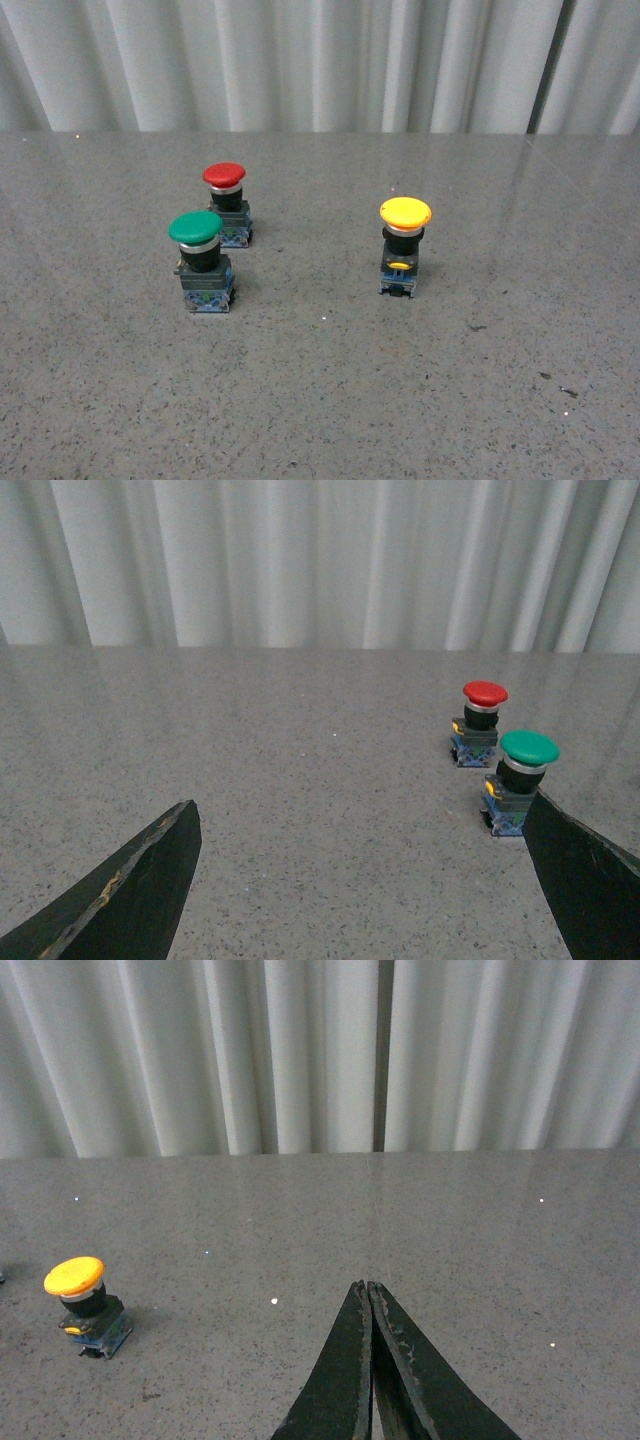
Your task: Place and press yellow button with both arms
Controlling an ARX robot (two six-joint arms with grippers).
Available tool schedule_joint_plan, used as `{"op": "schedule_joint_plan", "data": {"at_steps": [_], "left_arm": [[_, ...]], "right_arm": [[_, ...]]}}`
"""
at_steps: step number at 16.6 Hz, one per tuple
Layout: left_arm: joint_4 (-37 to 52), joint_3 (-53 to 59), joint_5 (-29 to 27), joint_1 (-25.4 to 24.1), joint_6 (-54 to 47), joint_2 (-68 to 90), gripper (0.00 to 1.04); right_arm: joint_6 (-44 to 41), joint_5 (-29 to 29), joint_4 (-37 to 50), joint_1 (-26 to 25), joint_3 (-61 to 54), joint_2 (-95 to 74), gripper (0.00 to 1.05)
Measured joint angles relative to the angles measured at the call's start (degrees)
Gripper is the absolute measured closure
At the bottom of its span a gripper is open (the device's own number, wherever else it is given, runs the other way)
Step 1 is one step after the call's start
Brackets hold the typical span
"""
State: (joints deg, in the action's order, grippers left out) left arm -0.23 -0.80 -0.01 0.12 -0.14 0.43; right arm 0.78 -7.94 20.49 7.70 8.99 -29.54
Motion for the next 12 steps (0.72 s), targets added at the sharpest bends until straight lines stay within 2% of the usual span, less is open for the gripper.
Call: {"op": "schedule_joint_plan", "data": {"at_steps": [2, 3, 4, 12], "left_arm": [[0.0, 0.0, 0.0, 0.0, 0.0, 0.0, 0.07], [0.0, 0.0, 0.0, 0.0, 0.0, 0.0, 0.07], [0.0, 0.0, 0.0, 0.0, 0.0, 0.0, 0.07], [0.0, 0.0, 0.0, 0.0, 0.0, 0.0, 0.07]], "right_arm": [[-0.2, 1.7, -0.9, -1.6, -1.8, 2.8, 1.03], [-0.3, 5.9, -1.8, -4.9, -2.7, 4.3, 1.03], [-0.4, 7.1, -2.4, -7.9, -3.7, 5.7, 1.03], [-0.4, 8.0, -7.7, -7.7, -6.9, 14.6, 1.03]]}}
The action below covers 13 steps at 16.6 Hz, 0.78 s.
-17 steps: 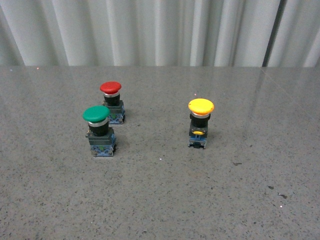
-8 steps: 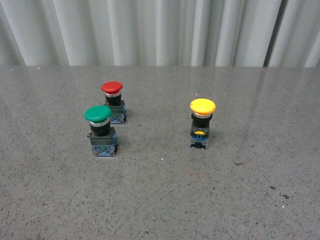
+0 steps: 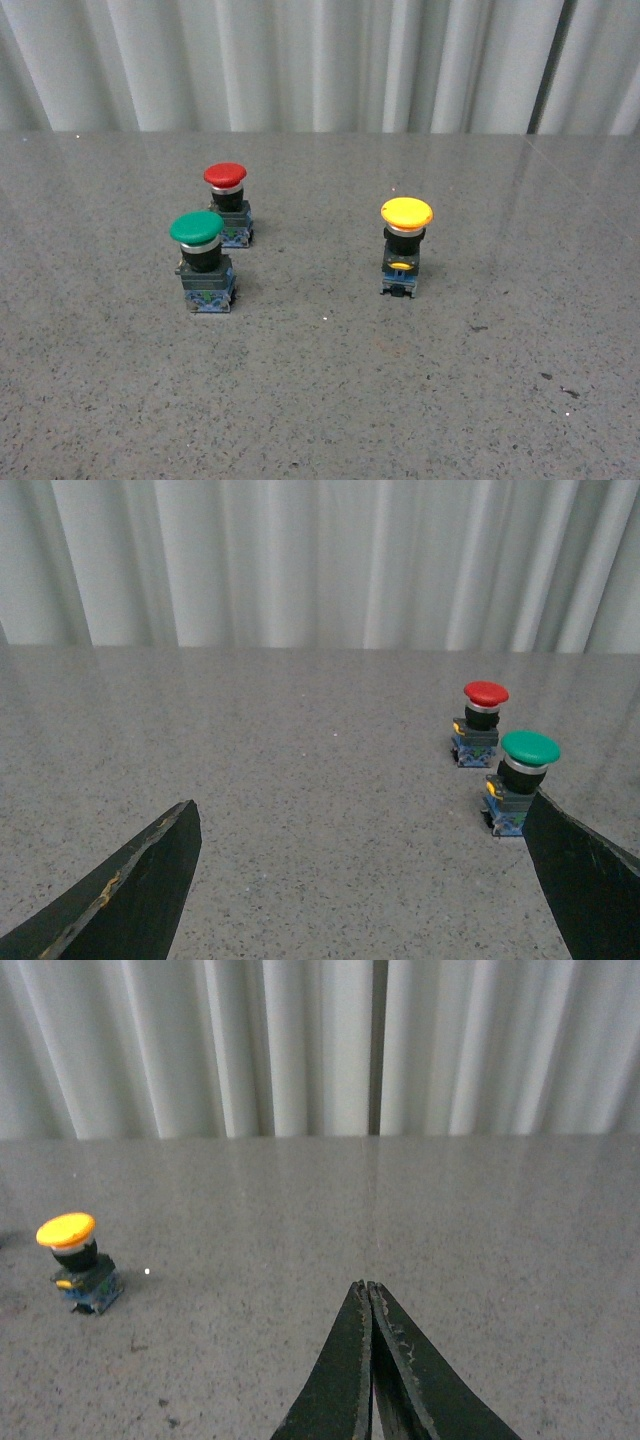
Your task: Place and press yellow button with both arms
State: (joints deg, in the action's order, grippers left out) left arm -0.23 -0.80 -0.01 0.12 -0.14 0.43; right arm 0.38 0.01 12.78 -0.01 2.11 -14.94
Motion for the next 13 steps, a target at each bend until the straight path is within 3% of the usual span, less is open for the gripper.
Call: {"op": "schedule_joint_plan", "data": {"at_steps": [6, 7, 8, 13], "left_arm": [[0.0, 0.0, 0.0, 0.0, 0.0, 0.0, 0.07], [0.0, 0.0, 0.0, 0.0, 0.0, 0.0, 0.07], [0.0, 0.0, 0.0, 0.0, 0.0, 0.0, 0.07], [0.0, 0.0, 0.0, 0.0, 0.0, 0.0, 0.07]], "right_arm": [[0.0, 0.0, -3.4, 0.0, -1.4, 5.3, 1.03], [0.0, 0.2, -10.9, 0.0, -1.4, 10.1, 1.03], [0.0, 0.0, -12.8, 0.0, -1.4, 14.5, 1.03], [0.0, 0.0, -13.0, 0.0, -1.4, 14.7, 1.03]]}}
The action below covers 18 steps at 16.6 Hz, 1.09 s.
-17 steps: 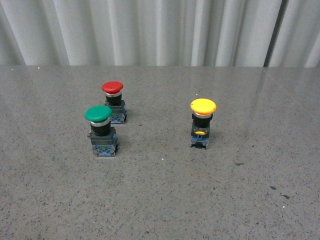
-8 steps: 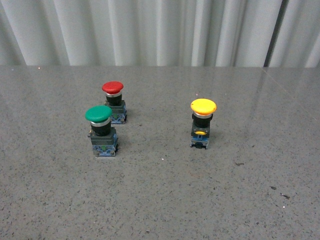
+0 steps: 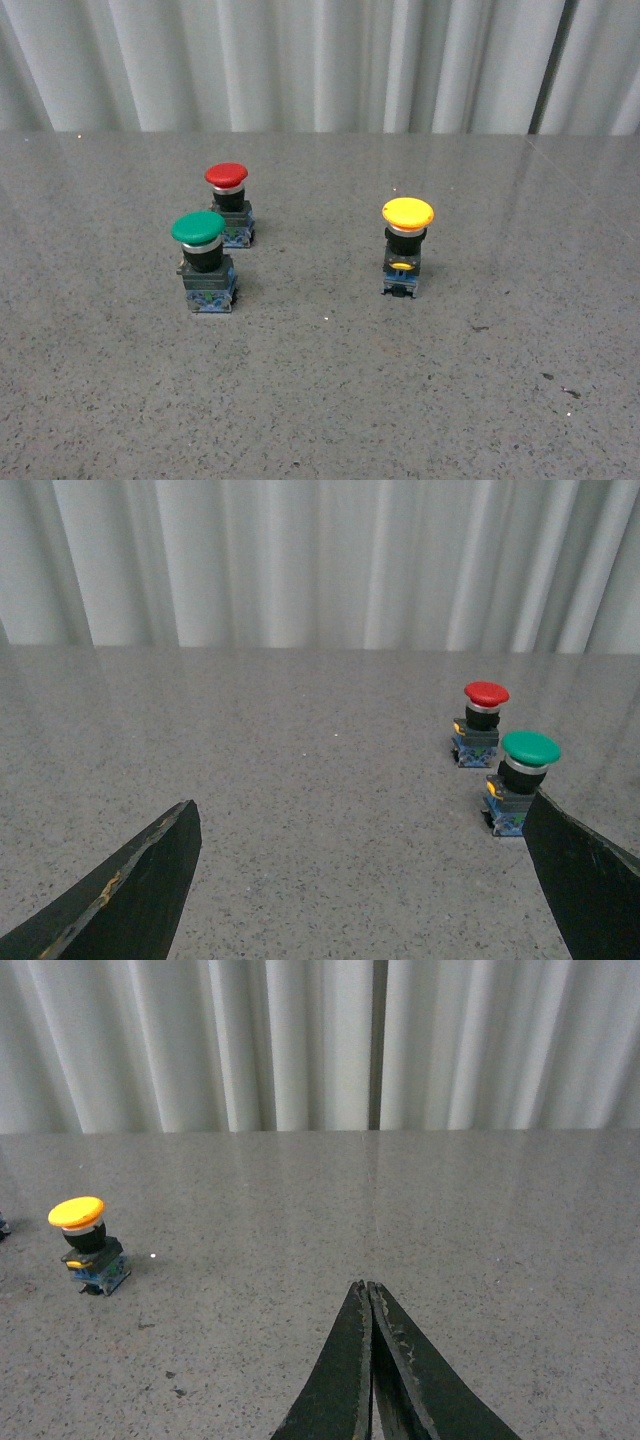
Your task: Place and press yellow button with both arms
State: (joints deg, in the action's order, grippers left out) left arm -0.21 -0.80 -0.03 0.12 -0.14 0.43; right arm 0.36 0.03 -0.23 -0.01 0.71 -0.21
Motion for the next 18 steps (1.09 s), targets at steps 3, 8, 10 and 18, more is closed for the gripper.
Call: {"op": "schedule_joint_plan", "data": {"at_steps": [3, 8, 10, 18], "left_arm": [[0.0, 0.0, 0.0, 0.0, 0.0, 0.0, 0.07], [0.0, 0.0, 0.0, 0.0, 0.0, 0.0, 0.07], [0.0, 0.0, 0.0, 0.0, 0.0, 0.0, 0.07], [0.0, 0.0, 0.0, 0.0, 0.0, 0.0, 0.07]], "right_arm": [[0.0, 0.0, 0.0, 0.0, 0.0, 0.0, 1.02], [0.0, 0.0, 0.0, 0.0, 0.0, 0.0, 0.47], [0.0, 0.0, 0.0, 0.0, 0.0, 0.0, 0.25], [0.0, 0.0, 0.0, 0.0, 0.0, 0.0, 0.07]]}}
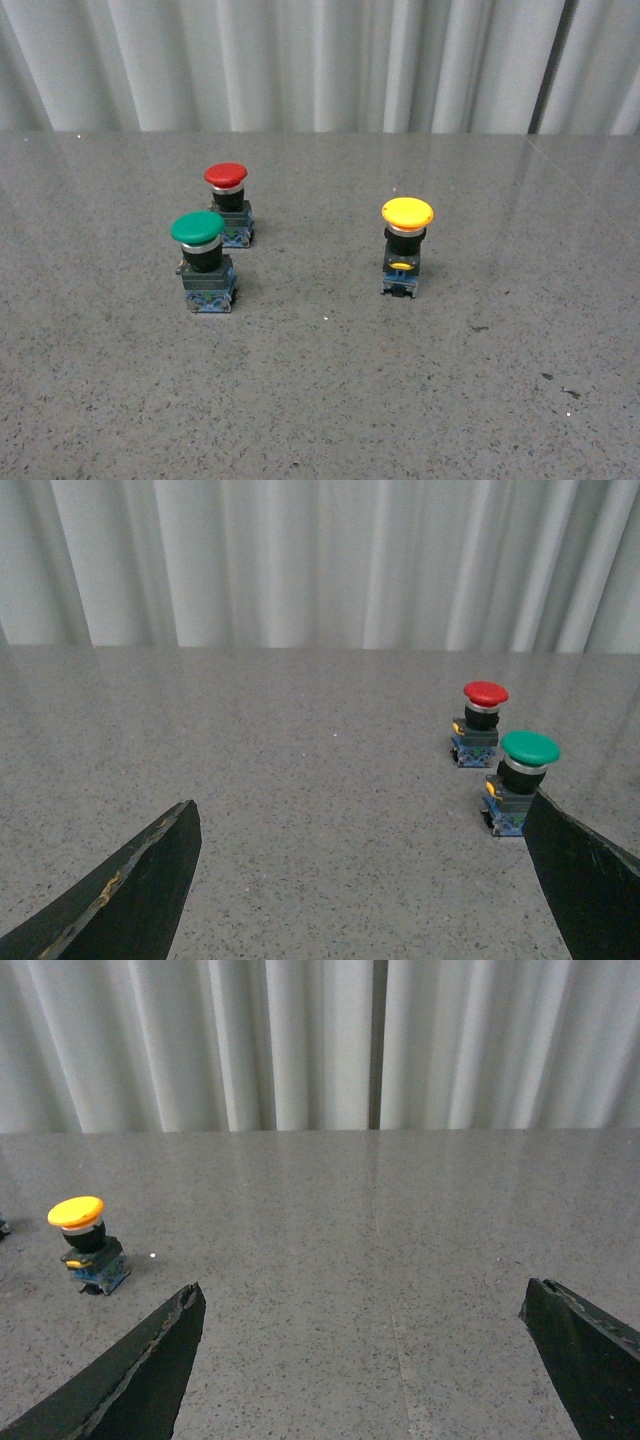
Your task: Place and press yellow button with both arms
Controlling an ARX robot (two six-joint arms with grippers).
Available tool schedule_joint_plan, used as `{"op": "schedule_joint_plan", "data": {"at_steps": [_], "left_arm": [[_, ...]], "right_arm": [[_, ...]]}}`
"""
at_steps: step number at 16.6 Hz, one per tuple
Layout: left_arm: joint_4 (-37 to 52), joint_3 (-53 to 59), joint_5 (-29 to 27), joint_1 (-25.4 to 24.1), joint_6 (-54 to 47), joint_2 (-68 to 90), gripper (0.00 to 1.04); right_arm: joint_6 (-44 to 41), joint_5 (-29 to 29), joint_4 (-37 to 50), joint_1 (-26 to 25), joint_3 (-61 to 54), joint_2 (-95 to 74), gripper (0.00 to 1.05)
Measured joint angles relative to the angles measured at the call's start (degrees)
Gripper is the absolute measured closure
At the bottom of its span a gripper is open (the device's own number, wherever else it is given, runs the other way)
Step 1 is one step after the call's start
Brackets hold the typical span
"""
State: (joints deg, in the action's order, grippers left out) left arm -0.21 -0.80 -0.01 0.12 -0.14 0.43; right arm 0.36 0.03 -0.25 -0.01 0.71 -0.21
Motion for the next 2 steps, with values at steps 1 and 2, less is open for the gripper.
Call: {"op": "schedule_joint_plan", "data": {"at_steps": [1, 2], "left_arm": [[0.0, 0.0, 0.0, 0.0, 0.0, 0.0, 0.07], [0.0, 0.0, 0.0, 0.0, 0.0, 0.0, 0.07]], "right_arm": [[0.0, 0.0, 0.0, 0.0, 0.0, 0.0, 0.07], [0.0, 0.0, 0.0, 0.0, 0.0, 0.0, 0.07]]}}
